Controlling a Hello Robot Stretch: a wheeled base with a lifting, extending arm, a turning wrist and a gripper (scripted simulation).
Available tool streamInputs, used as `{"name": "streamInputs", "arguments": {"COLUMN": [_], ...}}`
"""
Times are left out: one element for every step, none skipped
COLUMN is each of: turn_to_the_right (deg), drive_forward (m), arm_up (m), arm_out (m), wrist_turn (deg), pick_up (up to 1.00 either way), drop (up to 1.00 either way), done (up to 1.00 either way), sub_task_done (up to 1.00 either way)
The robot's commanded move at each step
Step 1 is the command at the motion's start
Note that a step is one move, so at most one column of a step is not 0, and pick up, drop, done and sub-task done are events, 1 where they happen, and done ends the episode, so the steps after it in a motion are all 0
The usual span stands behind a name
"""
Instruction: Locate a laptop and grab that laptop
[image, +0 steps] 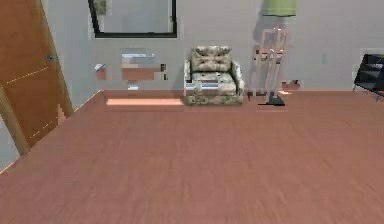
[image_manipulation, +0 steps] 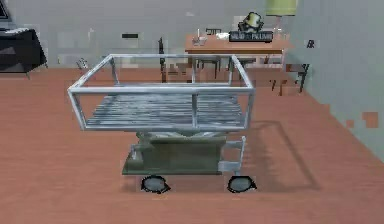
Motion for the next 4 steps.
{"name": "streamInputs", "arguments": {"turn_to_the_right": [-45.0,-45.0,-45.0,0.0], "drive_forward": [0.00,0.00,0.00,0.60], "arm_up": [0.00,0.00,0.00,0.00], "arm_out": [0.00,0.00,0.00,0.00], "wrist_turn": [0.0,0.0,0.0,0.0], "pick_up": [0.00,0.00,0.00,0.00], "drop": [0.00,0.00,0.00,0.00], "done": [0.00,0.00,0.00,0.00], "sub_task_done": [0.00,0.00,0.00,0.00]}}
